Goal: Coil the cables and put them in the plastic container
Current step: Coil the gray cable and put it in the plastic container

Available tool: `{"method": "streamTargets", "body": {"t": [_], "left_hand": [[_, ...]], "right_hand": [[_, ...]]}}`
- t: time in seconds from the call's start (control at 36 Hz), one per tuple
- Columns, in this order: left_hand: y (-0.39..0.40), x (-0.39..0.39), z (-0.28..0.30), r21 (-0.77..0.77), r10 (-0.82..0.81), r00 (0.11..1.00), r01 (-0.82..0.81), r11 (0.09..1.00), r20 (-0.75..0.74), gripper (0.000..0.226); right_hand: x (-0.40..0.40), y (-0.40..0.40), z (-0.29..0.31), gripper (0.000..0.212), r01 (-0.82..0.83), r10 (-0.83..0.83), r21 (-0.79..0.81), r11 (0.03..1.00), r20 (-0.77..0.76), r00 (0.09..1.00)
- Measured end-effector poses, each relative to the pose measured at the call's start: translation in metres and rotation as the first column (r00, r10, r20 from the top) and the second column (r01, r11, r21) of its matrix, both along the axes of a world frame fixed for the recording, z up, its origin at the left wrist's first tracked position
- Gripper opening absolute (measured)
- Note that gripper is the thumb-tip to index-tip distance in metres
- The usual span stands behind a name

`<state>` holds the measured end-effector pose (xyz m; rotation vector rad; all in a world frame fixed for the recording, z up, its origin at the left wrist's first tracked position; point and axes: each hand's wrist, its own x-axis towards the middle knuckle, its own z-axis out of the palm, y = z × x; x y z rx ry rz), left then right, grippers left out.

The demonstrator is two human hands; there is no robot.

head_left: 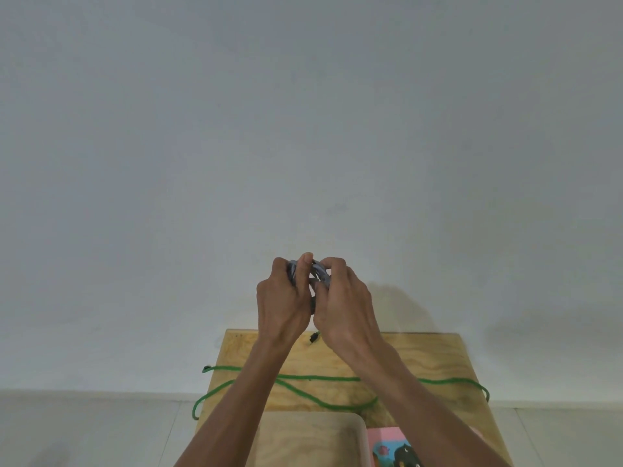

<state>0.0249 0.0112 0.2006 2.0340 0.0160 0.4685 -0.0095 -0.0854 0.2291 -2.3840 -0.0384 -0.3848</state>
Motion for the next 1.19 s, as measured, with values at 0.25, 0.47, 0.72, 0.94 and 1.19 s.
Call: {"method": "streamTargets", "body": {"t": [0.25,0.47,0.72,0.94,1.19], "left_hand": [[-0.006,-0.002,-0.007,0.002,0.039,0.998,-0.039,0.999,-0.044,0.045],[-0.006,-0.003,-0.012,0.033,0.04,0.996,-0.037,0.999,-0.077,0.049],[-0.006,0.0,-0.019,0.039,0.026,0.994,-0.022,0.999,-0.11,0.059],[-0.014,0.0,-0.015,-0.01,0.068,0.992,-0.069,0.998,-0.107,0.061],[-0.022,-0.009,-0.031,0.029,0.096,0.986,-0.093,0.995,-0.136,0.063]], "right_hand": [[0.001,-0.004,-0.001,0.041,-0.041,0.039,-0.135,0.99,-0.013,0.999],[0.003,-0.009,0.0,0.052,-0.061,0.06,-0.041,0.997,-0.039,0.997],[0.003,-0.014,-0.012,0.022,0.044,-0.007,-0.339,0.94,0.11,0.994],[0.012,-0.014,-0.015,0.019,0.147,-0.128,-0.124,0.981,0.149,0.981],[0.012,-0.018,-0.038,0.015,0.15,-0.124,-0.126,0.981,0.193,0.973]]}}
